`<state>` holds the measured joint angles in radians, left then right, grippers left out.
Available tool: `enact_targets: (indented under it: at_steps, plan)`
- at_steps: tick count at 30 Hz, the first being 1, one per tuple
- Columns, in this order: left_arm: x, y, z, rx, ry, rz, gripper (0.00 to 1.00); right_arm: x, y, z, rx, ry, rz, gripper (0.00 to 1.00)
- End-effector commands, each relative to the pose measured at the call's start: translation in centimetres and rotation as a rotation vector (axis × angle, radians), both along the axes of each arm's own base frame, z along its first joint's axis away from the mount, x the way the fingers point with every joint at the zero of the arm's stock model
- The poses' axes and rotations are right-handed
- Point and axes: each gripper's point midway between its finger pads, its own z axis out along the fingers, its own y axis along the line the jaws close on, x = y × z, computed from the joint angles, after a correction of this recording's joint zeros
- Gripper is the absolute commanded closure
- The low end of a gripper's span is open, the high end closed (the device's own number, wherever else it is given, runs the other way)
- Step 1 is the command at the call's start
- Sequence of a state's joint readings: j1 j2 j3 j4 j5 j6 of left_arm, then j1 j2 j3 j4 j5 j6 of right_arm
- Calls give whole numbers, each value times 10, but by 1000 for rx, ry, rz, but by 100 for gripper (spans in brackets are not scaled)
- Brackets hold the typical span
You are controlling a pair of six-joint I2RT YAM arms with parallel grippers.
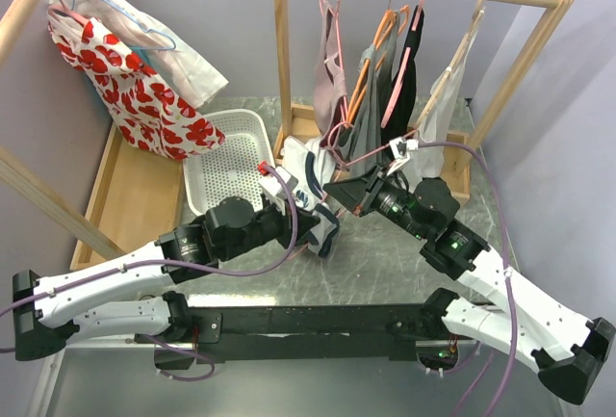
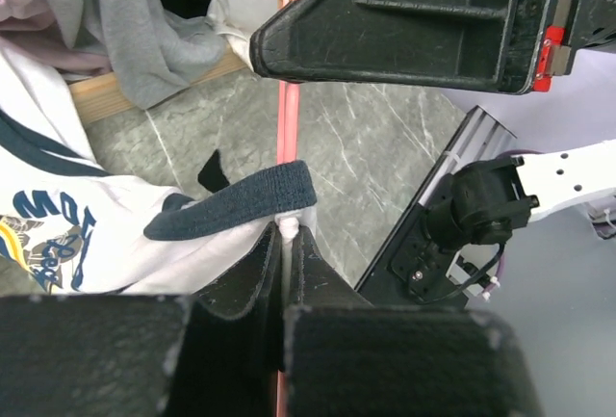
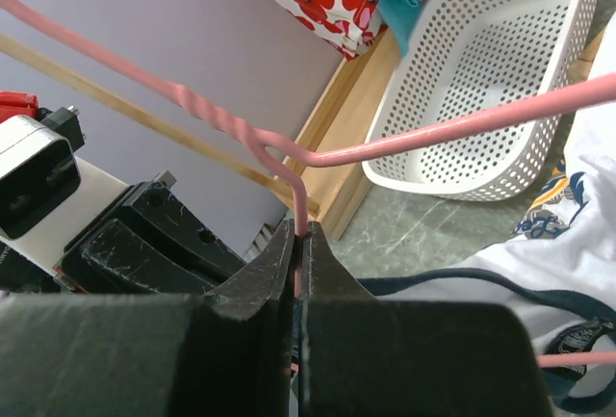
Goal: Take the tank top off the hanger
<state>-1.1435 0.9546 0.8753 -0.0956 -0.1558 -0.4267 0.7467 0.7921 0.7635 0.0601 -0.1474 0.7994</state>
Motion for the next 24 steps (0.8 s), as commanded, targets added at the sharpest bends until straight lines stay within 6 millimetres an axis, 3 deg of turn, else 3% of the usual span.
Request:
enact_targets:
  at_steps: [1,6,9,10,13,20,22,24]
  plan:
    - [4,12,37,-96,-59,49,94,11,-24,-6,-19,-40,-131,100]
    - [4,9,36,-101,-57,43,83,8,-31,-11,-27,-35,-151,100]
    - [4,2,32,-94,-48,25,81,8,-33,-10,-25,-38,-155,100]
    - [5,2,30,-83,-49,28,82,7,-33,-11,-28,-34,-154,100]
    - [4,-3,25,-52,-48,12,98,6,-34,-11,-27,-32,-154,100]
    - [4,-10,6,12,-10,-6,99,8,-42,-7,-40,-49,-191,100]
    - [6,-6,-4,29,15,19,99,13,-53,-10,-74,-38,-252,100]
    - [7,0,-9,38,30,47,98,19,-77,-14,-124,-28,-369,100]
